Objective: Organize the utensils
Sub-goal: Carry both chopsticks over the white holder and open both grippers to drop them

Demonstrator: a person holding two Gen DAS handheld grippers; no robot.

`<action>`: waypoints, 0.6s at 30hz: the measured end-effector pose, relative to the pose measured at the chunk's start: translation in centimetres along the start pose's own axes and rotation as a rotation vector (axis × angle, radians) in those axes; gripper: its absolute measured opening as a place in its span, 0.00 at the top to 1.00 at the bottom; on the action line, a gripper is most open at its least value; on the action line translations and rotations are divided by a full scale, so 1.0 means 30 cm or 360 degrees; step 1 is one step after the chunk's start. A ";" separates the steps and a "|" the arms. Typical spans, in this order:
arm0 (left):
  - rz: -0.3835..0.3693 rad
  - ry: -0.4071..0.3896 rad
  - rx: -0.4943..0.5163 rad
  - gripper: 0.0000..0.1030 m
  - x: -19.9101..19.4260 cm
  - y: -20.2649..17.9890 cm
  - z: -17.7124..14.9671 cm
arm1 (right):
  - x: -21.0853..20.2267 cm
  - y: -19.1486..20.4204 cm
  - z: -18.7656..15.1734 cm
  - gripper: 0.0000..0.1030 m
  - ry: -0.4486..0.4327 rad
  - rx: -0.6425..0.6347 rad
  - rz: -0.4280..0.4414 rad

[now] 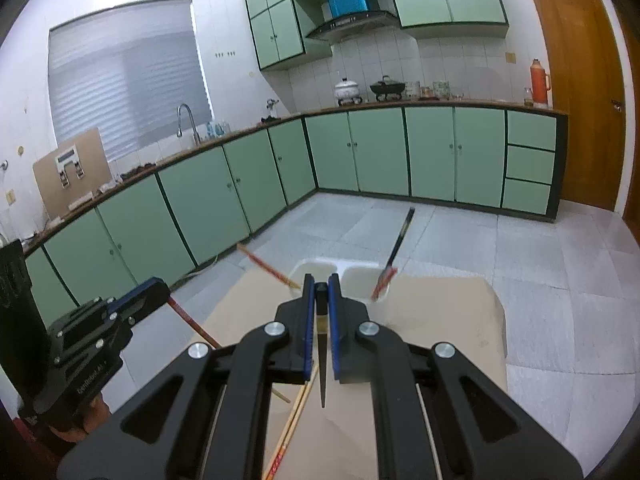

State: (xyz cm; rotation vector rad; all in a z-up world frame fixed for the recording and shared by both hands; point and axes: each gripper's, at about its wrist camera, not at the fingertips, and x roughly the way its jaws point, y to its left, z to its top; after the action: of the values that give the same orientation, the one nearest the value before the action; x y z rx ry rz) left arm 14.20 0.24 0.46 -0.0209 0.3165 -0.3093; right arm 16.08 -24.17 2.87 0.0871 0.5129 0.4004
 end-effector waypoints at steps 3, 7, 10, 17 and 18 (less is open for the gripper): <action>-0.0015 -0.0055 0.0012 0.95 0.005 -0.007 0.055 | -0.016 -0.007 0.061 0.94 -0.0053 -0.0019 -0.0020; -0.0027 -0.0163 0.0027 0.95 0.014 -0.020 0.151 | -0.024 -0.016 0.147 0.94 -0.0123 -0.0046 -0.0048; -0.0029 -0.0234 0.0030 0.95 0.028 -0.023 0.218 | -0.026 -0.022 0.215 0.94 -0.0181 -0.0056 -0.0058; 0.0007 -0.0375 0.0043 0.95 0.111 -0.011 0.357 | 0.048 -0.048 0.346 0.94 -0.0264 -0.0100 -0.0104; 0.0010 -0.0380 0.0037 0.95 0.125 -0.004 0.367 | 0.060 -0.051 0.354 0.94 -0.0267 -0.0106 -0.0110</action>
State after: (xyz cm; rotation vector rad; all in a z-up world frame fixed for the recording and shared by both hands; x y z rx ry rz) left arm 20.97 -1.33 9.81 -0.0339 0.0760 -0.3009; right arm 23.31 -24.68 10.99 0.0379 0.3356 0.3388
